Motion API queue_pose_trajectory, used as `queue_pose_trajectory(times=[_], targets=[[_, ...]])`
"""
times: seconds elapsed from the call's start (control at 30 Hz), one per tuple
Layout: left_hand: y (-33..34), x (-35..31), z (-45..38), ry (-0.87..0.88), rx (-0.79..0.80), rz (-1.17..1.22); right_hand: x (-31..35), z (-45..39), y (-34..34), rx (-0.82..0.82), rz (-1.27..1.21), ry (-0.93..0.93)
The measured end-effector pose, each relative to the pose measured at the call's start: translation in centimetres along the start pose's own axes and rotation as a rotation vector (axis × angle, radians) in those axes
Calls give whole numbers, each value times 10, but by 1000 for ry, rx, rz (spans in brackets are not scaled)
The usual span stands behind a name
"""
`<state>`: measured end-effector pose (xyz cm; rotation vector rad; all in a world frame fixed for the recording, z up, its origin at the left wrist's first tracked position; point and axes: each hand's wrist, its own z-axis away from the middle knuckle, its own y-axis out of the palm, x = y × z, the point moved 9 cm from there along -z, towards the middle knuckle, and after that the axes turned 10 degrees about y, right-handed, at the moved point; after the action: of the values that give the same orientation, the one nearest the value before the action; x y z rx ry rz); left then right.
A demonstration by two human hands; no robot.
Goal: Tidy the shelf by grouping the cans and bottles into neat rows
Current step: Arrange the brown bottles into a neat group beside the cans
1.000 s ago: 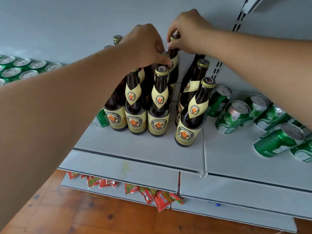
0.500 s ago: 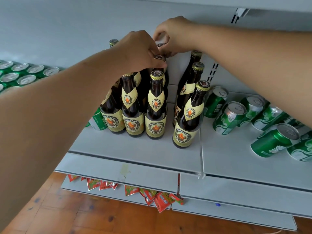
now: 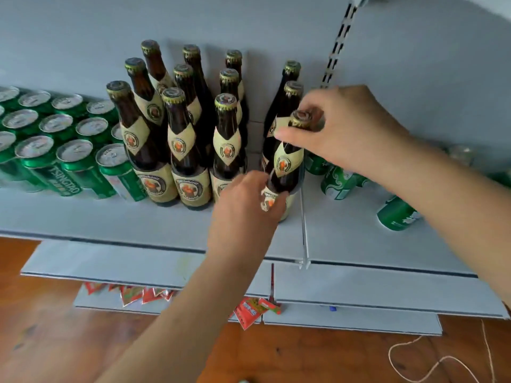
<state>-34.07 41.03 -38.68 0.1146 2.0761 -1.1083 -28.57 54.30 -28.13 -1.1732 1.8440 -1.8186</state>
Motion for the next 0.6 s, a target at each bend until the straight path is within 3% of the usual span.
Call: queue_pose_trajectory(times=[0.1,0.17,0.43,0.6], targets=[[47,34,18,-233,227,-69,-1,-2,17,97,-131,-2],[61,43,22,-293,293,-127,3,-5,20,116,-195,-28],[59,59,-1,-331,238,-108,24,-12,24,229,-177,-57],[62,68,-2,-292,257,-138,5,-39,-31,-170,-114,16]])
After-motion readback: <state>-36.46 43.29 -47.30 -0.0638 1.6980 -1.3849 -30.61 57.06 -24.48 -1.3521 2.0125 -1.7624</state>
